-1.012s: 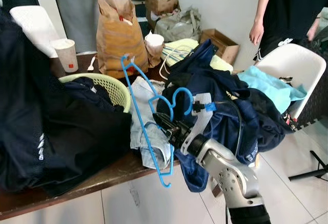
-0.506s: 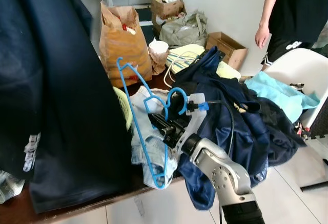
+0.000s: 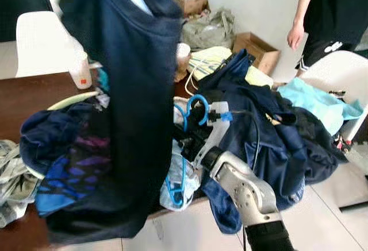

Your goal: Hang hanger

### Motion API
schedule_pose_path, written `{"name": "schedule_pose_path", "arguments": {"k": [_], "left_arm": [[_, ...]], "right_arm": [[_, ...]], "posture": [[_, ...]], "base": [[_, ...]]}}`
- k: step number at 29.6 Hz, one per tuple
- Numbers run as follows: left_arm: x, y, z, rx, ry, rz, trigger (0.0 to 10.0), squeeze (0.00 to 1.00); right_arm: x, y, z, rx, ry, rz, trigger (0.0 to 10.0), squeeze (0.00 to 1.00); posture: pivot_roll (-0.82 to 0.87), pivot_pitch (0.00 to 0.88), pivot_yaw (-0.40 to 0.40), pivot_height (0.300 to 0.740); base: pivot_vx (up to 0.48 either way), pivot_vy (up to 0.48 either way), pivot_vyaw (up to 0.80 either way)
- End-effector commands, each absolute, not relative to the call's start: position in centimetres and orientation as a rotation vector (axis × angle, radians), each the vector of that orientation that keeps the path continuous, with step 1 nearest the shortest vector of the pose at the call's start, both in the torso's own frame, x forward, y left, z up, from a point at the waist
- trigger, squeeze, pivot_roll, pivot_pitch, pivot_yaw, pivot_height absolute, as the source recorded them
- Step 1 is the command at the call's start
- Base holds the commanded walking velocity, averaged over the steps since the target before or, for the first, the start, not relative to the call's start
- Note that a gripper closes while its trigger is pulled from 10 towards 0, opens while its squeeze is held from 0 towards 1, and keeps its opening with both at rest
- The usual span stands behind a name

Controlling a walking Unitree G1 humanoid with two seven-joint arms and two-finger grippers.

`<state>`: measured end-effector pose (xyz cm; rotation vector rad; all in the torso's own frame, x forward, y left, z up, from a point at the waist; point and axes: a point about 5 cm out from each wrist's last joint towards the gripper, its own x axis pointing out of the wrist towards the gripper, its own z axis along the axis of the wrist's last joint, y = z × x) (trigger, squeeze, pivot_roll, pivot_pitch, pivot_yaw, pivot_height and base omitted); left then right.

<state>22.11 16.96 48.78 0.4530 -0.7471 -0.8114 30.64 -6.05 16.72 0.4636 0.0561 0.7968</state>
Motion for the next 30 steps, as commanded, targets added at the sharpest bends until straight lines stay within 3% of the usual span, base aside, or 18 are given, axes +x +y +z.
{"name": "schedule_pose_path", "arguments": {"k": [1,8,12,21,27,30], "left_arm": [[21.8,16.6,48.5,0.431,-0.753,-0.835,10.0,0.00],[21.7,16.0,47.5,0.389,-0.730,-0.867,10.0,0.00],[21.1,16.7,47.8,0.364,-0.750,-0.824,10.0,0.00],[21.3,16.5,47.2,0.328,-0.739,-0.839,10.0,0.00],[23.8,16.9,43.8,0.325,-0.622,-0.804,10.0,0.00],[27.3,18.1,38.4,0.297,-0.442,-0.701,10.0,0.00]], "right_arm": [[30.7,-6.1,16.5,0.470,0.060,0.790,10.0,0.00],[31.0,-6.0,16.4,0.493,0.049,0.784,10.0,0.00],[31.4,-6.9,16.7,0.641,0.025,0.766,10.0,0.00],[31.8,-7.3,16.8,0.710,0.012,0.748,10.0,0.00],[32.0,-7.5,16.7,0.702,0.013,0.723,10.0,0.00],[32.3,-7.7,16.6,0.696,0.015,0.697,10.0,0.00]], "posture": [[0.03,0.000,0.013,0.740],[0.03,0.000,0.019,0.740],[0.03,0.000,0.023,0.740],[0.03,0.000,0.028,0.740],[0.03,0.000,0.032,0.740],[0.02,0.000,0.033,0.740]], "base": [[-0.480,0.000,0.00],[-0.480,0.000,0.00],[-0.480,0.000,0.00],[-0.480,0.000,0.00],[-0.121,0.000,-0.17],[0.000,0.000,-0.79]]}}
